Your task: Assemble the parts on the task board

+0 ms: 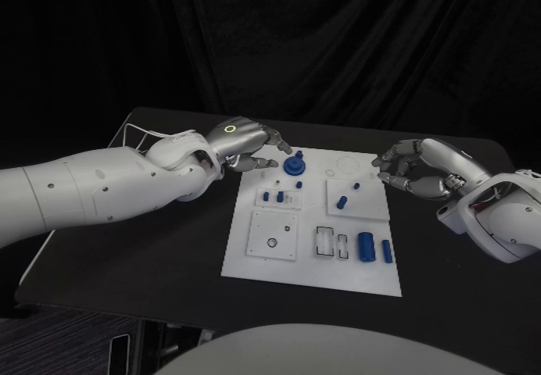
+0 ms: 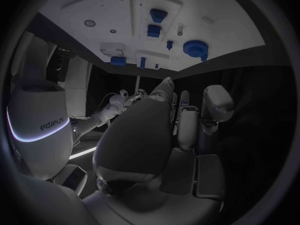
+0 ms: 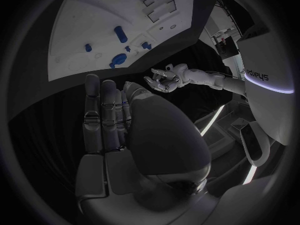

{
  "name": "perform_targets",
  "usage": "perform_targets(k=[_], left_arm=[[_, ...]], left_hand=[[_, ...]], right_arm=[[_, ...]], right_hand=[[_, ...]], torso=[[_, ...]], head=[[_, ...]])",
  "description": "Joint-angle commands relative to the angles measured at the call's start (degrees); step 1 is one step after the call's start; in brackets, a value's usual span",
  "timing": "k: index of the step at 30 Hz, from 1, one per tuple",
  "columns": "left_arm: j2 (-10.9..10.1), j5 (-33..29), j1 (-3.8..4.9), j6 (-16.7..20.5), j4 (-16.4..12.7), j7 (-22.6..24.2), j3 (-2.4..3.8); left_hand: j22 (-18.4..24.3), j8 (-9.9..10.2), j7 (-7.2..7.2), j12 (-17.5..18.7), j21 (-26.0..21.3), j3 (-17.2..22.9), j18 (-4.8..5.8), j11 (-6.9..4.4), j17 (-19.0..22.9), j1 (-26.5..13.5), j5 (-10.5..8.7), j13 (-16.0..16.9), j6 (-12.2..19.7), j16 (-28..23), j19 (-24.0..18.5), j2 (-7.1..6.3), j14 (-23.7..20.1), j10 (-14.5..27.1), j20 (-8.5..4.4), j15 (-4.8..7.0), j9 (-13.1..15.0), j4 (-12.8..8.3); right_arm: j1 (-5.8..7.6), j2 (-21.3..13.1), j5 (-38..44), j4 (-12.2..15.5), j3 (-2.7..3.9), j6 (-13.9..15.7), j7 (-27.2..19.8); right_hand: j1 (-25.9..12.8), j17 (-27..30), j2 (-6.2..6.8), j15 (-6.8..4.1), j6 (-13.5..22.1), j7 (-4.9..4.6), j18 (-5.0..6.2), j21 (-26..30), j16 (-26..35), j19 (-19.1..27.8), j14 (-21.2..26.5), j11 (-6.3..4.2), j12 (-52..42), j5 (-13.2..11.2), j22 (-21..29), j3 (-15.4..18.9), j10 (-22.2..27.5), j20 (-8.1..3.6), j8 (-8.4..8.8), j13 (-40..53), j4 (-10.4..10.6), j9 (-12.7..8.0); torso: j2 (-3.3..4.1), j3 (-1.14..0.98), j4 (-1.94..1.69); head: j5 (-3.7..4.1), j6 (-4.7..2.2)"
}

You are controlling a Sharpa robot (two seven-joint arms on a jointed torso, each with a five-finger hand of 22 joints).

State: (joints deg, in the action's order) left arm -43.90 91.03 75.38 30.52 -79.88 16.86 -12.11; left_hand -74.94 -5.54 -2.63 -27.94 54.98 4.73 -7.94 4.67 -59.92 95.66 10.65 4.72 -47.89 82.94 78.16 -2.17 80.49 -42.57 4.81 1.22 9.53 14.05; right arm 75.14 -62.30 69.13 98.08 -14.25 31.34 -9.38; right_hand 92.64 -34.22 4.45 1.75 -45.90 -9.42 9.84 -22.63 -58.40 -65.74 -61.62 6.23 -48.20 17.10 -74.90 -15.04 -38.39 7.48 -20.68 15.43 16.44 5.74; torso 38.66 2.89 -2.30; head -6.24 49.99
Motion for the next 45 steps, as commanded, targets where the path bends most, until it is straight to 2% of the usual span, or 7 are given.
perform_targets(k=[1,10,22,29,41,43,45], left_arm=[[1.9,7.3,0.27,-5.1,0.9,-5.2,0.07],[5.3,8.3,0.53,-7.2,1.9,-6.5,0.07],[8.3,13.5,0.61,-11.2,4.8,-8.2,0.07],[9.5,14.4,0.56,-14.2,6.3,-8.7,0.06],[11.7,14.7,0.27,-15.8,8.9,-8.3,0.06],[11.9,14.7,0.21,-16.1,9.1,-8.2,0.06],[12.1,14.7,0.12,-16.4,9.4,-8.1,0.06]], left_hand=[[-0.7,0.4,-0.02,-0.3,-0.3,0.4,0.68,0.10,0.2,-0.2,0.24,0.3,0.2,-0.1,0.4,-0.62,-0.1,-0.5,0.00,-0.03,-0.1,0.0],[-0.7,-0.1,-0.73,-1.0,-0.4,1.1,0.73,0.21,0.1,-1.0,0.02,1.2,-1.3,-0.2,0.6,-1.16,-0.1,-1.4,0.07,-0.13,0.1,-0.3],[-0.5,0.4,-0.25,-0.7,-1.5,1.3,0.59,0.03,1.6,-3.1,-1.12,2.1,-0.9,-0.8,0.2,-1.66,-1.0,-0.6,0.20,-0.19,0.2,-0.4],[-0.7,0.2,-0.42,-0.9,-1.2,1.8,0.67,-0.07,1.3,-3.4,-1.14,2.6,-1.5,-0.8,0.2,-1.55,-1.1,-1.2,0.13,-0.10,0.4,-0.7],[-1.1,0.0,-0.48,-1.8,-0.7,2.4,0.81,-0.33,0.9,-3.9,-1.05,3.8,-2.0,-0.7,0.4,-1.70,-1.0,-2.5,-0.01,0.07,0.8,-1.3],[-1.2,0.0,-0.50,-2.0,-0.6,2.6,0.82,-0.42,0.9,-3.9,-1.02,4.1,-2.1,-0.7,0.4,-1.72,-1.0,-2.8,-0.06,0.11,0.9,-1.5],[-1.3,-0.1,-0.52,-2.1,-0.5,2.7,0.84,-0.48,0.9,-4.1,-1.02,4.3,-2.2,-0.7,0.4,-1.72,-1.0,-2.9,-0.09,0.15,1.0,-1.5]], right_arm=[[-0.45,-0.1,0.5,-0.1,0.03,3.1,-0.9],[-1.21,0.0,-1.5,-0.6,0.02,2.7,-0.6],[-2.51,0.5,-2.1,-1.6,0.02,2.5,-0.5],[-2.70,0.5,-2.2,-2.0,0.02,2.5,-0.5],[-2.76,0.4,-2.3,-2.3,0.02,2.4,-0.2],[-2.76,0.5,-2.3,-2.4,0.02,2.4,-0.1],[-2.77,0.6,-2.3,-2.5,0.02,2.3,0.0]], right_hand=[[-0.1,0.1,0.32,-0.08,-0.1,0.24,0.57,-0.3,-0.1,-0.3,-0.2,-0.20,0.1,0.2,-1.4,-0.4,0.1,0.06,0.00,-0.1,0.1,-0.1],[-0.1,0.1,0.34,-0.08,-0.5,0.05,0.54,-0.5,-0.2,-0.5,-0.6,-0.22,-0.2,0.6,-1.5,-0.8,-0.5,0.00,-0.20,0.0,0.0,0.0],[-0.1,0.2,0.51,-0.05,-0.8,-0.07,0.52,-0.6,-0.2,-0.6,-0.8,-0.18,-0.3,0.9,-1.5,-1.0,-0.8,-0.01,-0.34,0.0,-0.1,0.0],[-0.2,0.0,0.52,-0.05,-1.0,-0.11,0.52,-0.6,-0.4,-0.7,-1.1,-0.20,-0.4,1.2,-1.5,-1.2,-1.1,-0.01,-0.42,0.0,0.0,0.0],[-0.2,-0.1,0.57,-0.08,-1.2,-0.14,0.53,-0.7,-0.5,-0.8,-1.3,-0.22,-0.5,1.4,-1.4,-1.3,-1.4,-0.04,-0.55,-0.1,-0.1,0.0],[-0.2,-0.1,0.57,-0.08,-1.2,-0.14,0.53,-0.7,-0.5,-0.8,-1.3,-0.22,-0.5,1.4,-1.4,-1.3,-1.4,-0.04,-0.55,-0.1,-0.1,0.0],[-0.2,-0.1,0.61,-0.10,-1.4,-0.15,0.53,-0.7,-0.5,-0.8,-1.5,-0.22,-0.5,1.4,-1.4,-1.4,-1.6,-0.05,-0.67,-0.1,-0.1,0.1]], torso=[[-0.14,-0.43,0.44],[-0.32,-1.03,1.39],[-0.21,-1.45,1.99],[0.19,-2.12,2.39],[0.45,-2.85,3.12],[0.48,-2.84,3.08],[0.44,-2.60,2.91]], head=[[0.22,0.01],[-0.31,0.01],[-1.22,0.01],[-1.66,0.01],[-2.24,0.01],[-2.18,0.01],[-2.00,0.01]])
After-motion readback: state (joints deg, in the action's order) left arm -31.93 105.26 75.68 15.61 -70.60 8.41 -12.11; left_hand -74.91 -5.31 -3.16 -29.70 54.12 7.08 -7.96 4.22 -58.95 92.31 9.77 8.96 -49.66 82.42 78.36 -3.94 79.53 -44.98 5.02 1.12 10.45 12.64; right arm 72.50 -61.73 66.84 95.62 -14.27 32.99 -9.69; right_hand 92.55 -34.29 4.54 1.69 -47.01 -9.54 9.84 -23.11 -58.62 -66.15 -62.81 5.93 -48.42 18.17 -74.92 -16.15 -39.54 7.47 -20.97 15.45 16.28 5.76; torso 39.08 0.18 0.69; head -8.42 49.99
